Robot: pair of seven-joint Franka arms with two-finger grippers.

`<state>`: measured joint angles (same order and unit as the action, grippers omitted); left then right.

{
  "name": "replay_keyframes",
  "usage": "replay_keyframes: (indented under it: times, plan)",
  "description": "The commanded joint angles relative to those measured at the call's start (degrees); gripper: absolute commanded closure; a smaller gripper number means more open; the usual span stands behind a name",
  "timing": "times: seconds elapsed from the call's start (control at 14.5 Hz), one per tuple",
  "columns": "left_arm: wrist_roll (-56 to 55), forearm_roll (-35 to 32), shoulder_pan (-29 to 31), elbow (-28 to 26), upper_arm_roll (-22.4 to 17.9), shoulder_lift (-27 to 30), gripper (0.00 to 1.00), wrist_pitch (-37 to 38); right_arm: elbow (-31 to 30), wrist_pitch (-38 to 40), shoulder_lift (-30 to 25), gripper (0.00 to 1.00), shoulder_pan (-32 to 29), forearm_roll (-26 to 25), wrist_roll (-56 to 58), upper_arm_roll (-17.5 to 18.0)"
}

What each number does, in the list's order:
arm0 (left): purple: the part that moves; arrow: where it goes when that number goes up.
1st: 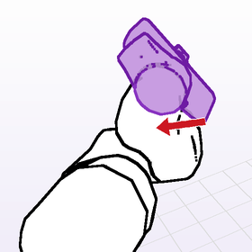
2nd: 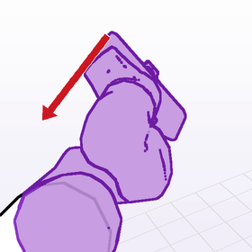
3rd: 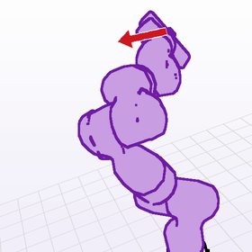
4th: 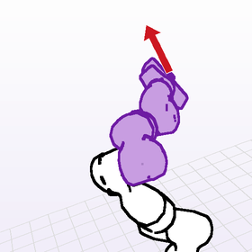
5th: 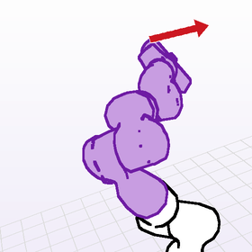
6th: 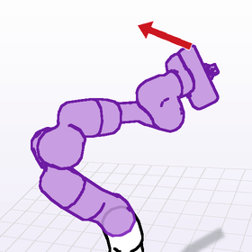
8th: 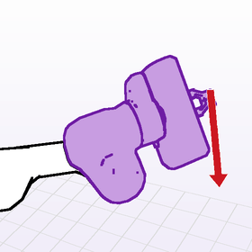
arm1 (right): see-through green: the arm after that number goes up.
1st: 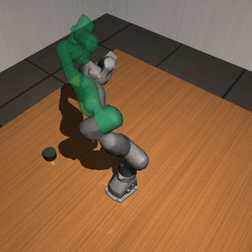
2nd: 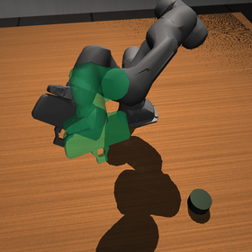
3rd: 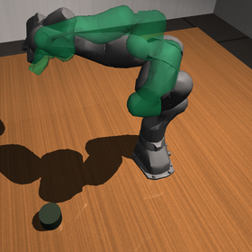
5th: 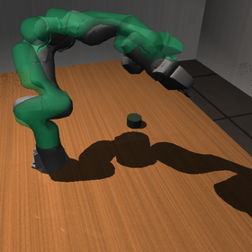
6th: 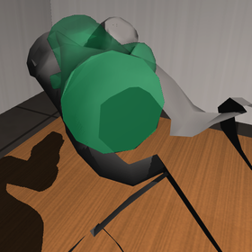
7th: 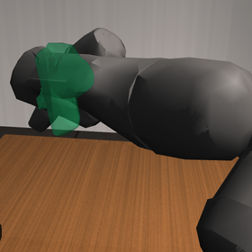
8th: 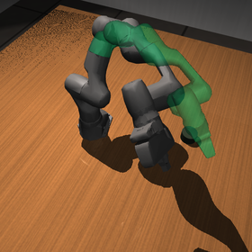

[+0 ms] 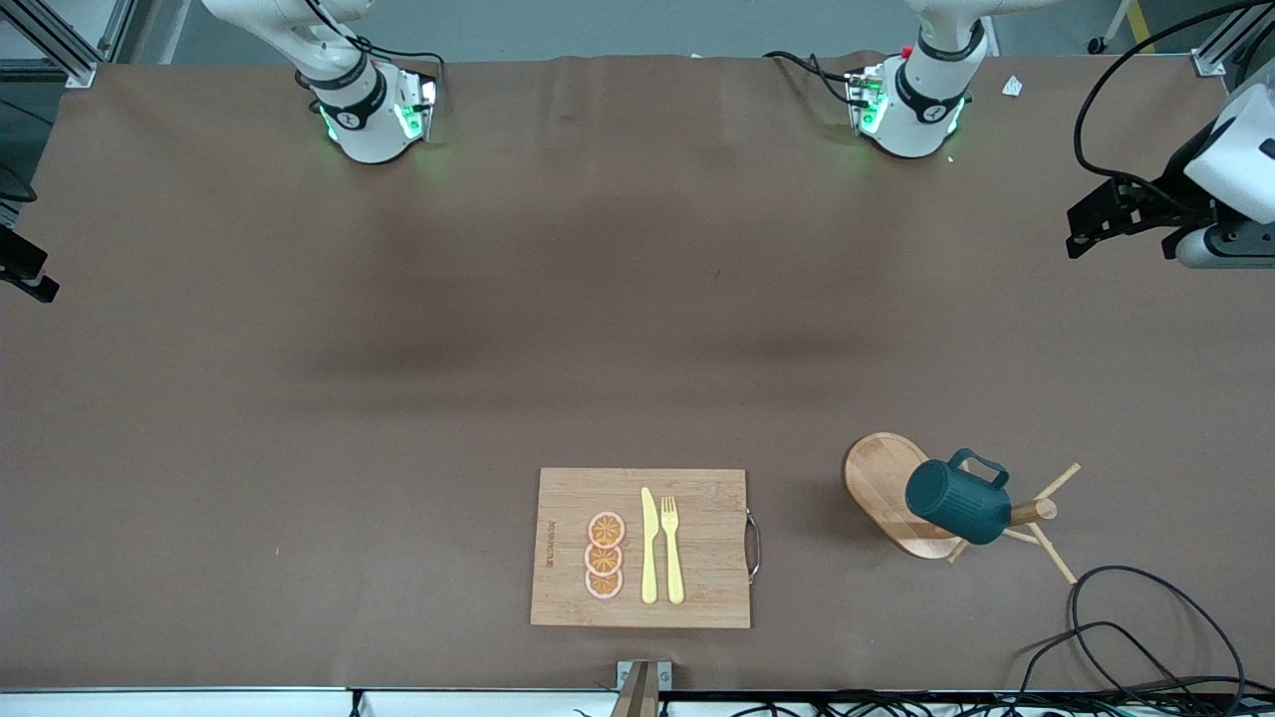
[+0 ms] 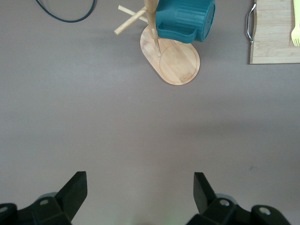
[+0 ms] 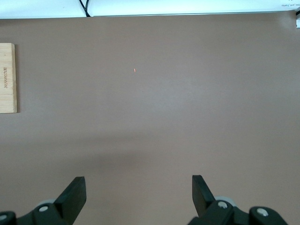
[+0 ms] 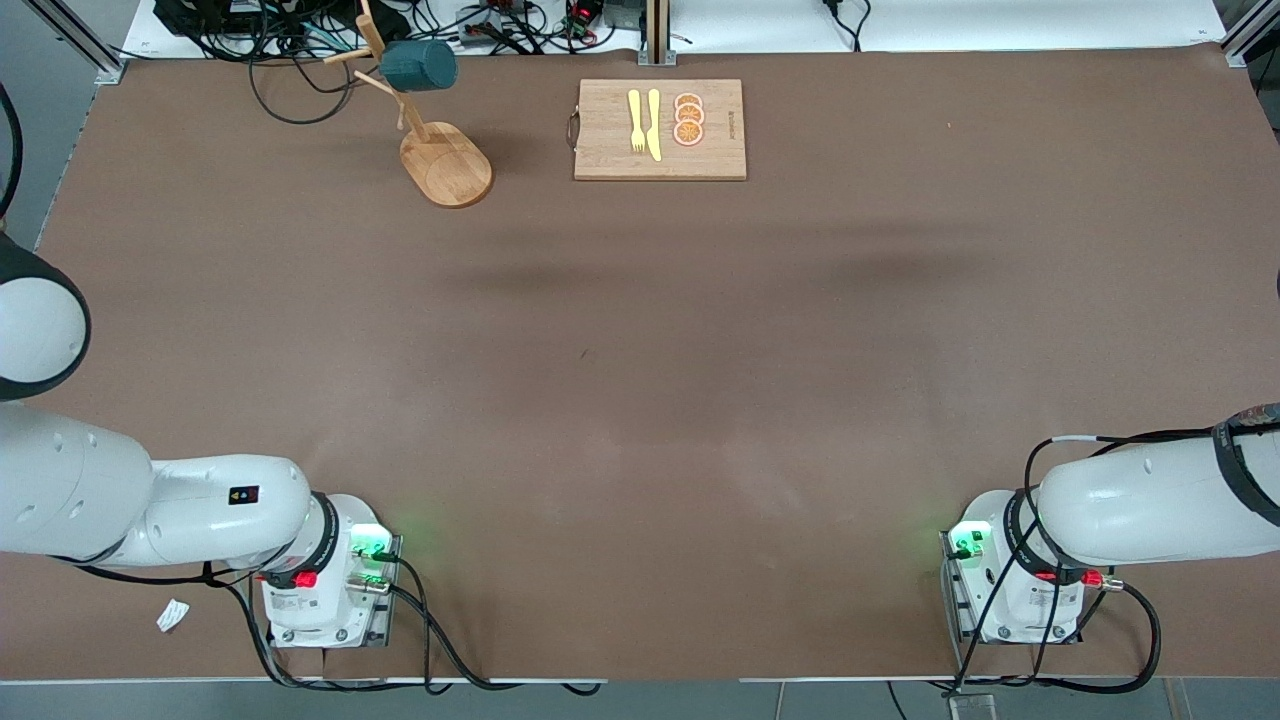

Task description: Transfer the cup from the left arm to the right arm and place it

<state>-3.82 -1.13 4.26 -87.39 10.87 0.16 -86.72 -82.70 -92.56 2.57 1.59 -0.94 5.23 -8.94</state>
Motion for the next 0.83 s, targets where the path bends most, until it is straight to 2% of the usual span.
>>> replay_keyframes:
  times: [0.0, 0.21, 0.34, 0.55, 0.69, 0.76]
  plan:
    - [0.3, -1.2, 0.0, 1.3, 0.3, -1.0, 0.00, -0.1, 0.3, 0.6, -0.4, 0.00, 0.0, -0.2, 0.0, 0.1]
    - [1.0, -0.7, 0.9, 1.4, -0.2, -1.3, 0.00, -0.1, 0.3, 0.6, -0.4, 0.00, -0.1, -0.3, 0.0, 0.0]
    - [1.1, 0.4, 1.0, 2.8, -0.4, -3.9, 0.00, -1.3, 0.3, 0.6, -0.4, 0.00, -0.1, -0.2, 0.0, 0.0]
    - [-3.5, 3.9, 1.9, 1.9, -0.5, -4.7, 0.00, -7.0, 0.3, 0.6, -0.3, 0.00, -0.1, -0.2, 0.0, 0.1]
    - [-10.9, 10.8, 4.7, -1.3, -0.4, -5.4, 0.00, -11.9, 0.3, 0.6, -0.3, 0.00, -0.1, -0.2, 0.0, 0.1]
    - [-12.3, 11.5, 5.1, -3.3, -0.4, -5.3, 0.00, -14.2, 0.3, 0.6, -0.2, 0.00, -0.1, -0.2, -0.1, 0.1]
